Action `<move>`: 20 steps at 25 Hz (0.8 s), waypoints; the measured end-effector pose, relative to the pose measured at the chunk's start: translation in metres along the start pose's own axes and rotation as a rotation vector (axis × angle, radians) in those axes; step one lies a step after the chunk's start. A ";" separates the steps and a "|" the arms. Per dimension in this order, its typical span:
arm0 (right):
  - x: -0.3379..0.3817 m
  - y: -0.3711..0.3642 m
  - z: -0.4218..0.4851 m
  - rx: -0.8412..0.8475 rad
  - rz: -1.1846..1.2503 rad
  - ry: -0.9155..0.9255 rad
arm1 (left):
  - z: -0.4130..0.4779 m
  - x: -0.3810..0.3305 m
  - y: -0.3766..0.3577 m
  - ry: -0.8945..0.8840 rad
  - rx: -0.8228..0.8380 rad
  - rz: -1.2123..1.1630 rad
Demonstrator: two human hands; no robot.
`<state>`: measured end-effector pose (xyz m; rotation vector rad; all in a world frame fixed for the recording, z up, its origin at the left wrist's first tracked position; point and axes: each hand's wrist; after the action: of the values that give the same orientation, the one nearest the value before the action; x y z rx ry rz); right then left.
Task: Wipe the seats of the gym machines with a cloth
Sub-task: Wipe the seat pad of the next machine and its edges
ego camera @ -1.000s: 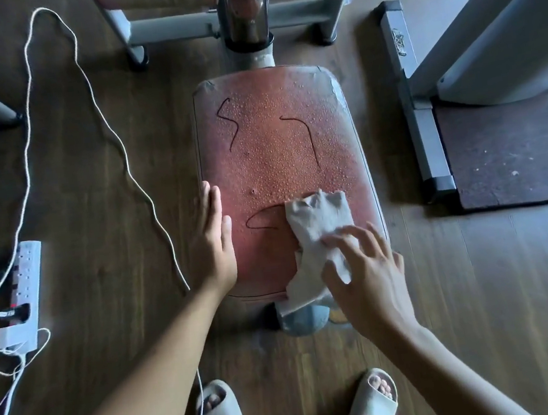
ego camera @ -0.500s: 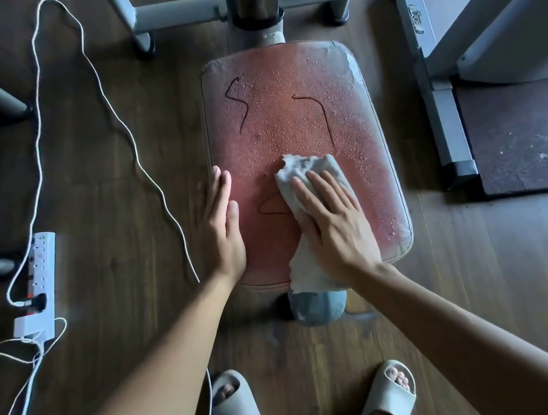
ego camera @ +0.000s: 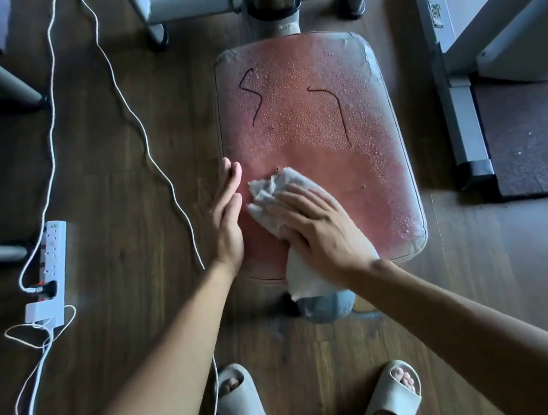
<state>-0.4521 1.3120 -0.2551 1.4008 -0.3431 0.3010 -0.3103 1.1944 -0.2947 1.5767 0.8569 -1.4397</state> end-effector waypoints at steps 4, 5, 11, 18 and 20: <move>-0.010 0.013 -0.018 0.129 -0.029 0.163 | 0.009 -0.011 0.017 0.109 0.076 -0.049; -0.014 0.010 -0.004 0.122 -0.053 0.110 | 0.010 -0.014 0.020 0.111 0.097 -0.035; 0.003 -0.005 0.016 -0.015 -0.037 -0.087 | 0.010 -0.014 0.021 0.119 0.130 -0.035; -0.016 0.004 0.011 0.022 -0.133 -0.131 | 0.004 0.001 0.017 -0.096 0.081 0.182; -0.008 -0.003 0.020 -0.036 -0.098 -0.264 | 0.003 0.006 0.014 -0.172 0.046 0.300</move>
<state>-0.4594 1.2919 -0.2585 1.4195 -0.4925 0.0282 -0.2986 1.1857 -0.2989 1.5155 0.4679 -1.3602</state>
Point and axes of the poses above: each hand's wrist, its own z-axis towards the middle knuckle, its own y-axis out of the back of the hand, x = y × z, and after that the axes turned 3 degrees about -z, right-handed
